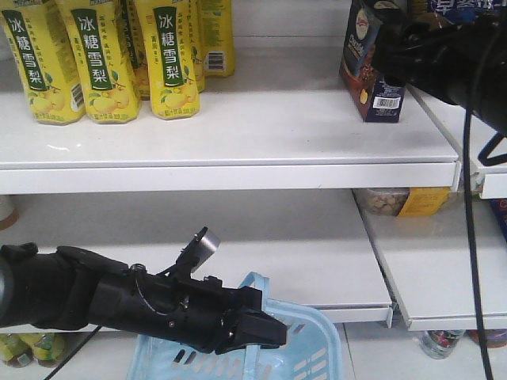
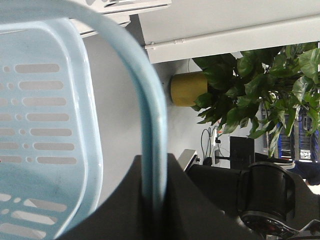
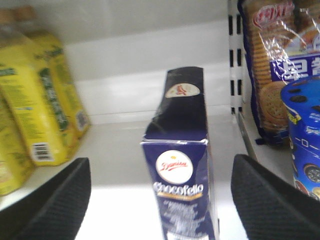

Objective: Left arm holds basket, right arm returns cookies

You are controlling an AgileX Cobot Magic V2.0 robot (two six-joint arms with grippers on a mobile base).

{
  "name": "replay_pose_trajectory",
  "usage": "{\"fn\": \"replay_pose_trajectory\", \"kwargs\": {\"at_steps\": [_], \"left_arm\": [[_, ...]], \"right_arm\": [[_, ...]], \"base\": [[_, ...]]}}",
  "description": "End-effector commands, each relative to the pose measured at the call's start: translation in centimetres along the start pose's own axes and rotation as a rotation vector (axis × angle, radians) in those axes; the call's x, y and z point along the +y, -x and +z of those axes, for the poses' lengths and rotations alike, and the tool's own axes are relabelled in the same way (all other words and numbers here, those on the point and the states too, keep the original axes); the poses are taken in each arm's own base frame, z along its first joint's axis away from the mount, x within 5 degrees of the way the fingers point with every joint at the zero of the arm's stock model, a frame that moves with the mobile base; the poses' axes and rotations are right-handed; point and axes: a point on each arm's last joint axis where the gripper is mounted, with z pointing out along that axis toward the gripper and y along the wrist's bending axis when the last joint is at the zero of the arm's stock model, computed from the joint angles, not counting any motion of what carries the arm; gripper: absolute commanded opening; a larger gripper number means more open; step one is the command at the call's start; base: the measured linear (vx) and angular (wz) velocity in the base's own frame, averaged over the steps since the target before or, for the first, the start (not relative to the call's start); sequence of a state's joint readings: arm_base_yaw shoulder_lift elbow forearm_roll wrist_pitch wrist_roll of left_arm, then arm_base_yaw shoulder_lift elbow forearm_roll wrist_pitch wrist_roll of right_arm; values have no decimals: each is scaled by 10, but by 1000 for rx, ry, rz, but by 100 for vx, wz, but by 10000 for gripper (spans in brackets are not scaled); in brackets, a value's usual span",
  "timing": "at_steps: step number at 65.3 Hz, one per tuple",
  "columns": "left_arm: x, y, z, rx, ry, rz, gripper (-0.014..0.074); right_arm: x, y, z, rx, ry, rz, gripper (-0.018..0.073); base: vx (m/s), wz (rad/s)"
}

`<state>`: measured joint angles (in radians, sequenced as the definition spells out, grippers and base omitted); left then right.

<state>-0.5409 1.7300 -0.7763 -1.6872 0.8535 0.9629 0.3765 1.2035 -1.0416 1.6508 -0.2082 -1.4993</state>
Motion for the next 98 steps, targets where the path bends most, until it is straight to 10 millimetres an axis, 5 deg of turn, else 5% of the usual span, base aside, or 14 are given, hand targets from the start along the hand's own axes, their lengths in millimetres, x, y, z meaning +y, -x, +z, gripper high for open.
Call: {"fn": "replay_pose_trajectory", "kwargs": {"at_steps": [1, 28, 44, 61, 82, 98], "left_arm": [[-23, 6, -9, -39, -88, 52, -6], [-23, 6, -9, -39, -88, 52, -6], [-23, 6, -9, -39, -88, 52, -6], [-23, 6, -9, -39, -88, 52, -6], [-23, 6, -9, -39, -88, 52, -6], [-23, 6, -9, -39, -88, 52, -6]], "right_arm": [[0, 18, -26, -79, 46, -41, 561], [-25, -3, -131, -212, 51, -127, 561], [-44, -61, -183, -256, 59, -143, 561], [-59, -139, -198, -208, 64, -161, 561], [-64, -141, -202, -218, 31, -71, 531], [-64, -142, -202, -214, 32, -52, 253]], "base": [[0, 0], [0, 0], [0, 0], [0, 0], [0, 0], [0, 0]]}}
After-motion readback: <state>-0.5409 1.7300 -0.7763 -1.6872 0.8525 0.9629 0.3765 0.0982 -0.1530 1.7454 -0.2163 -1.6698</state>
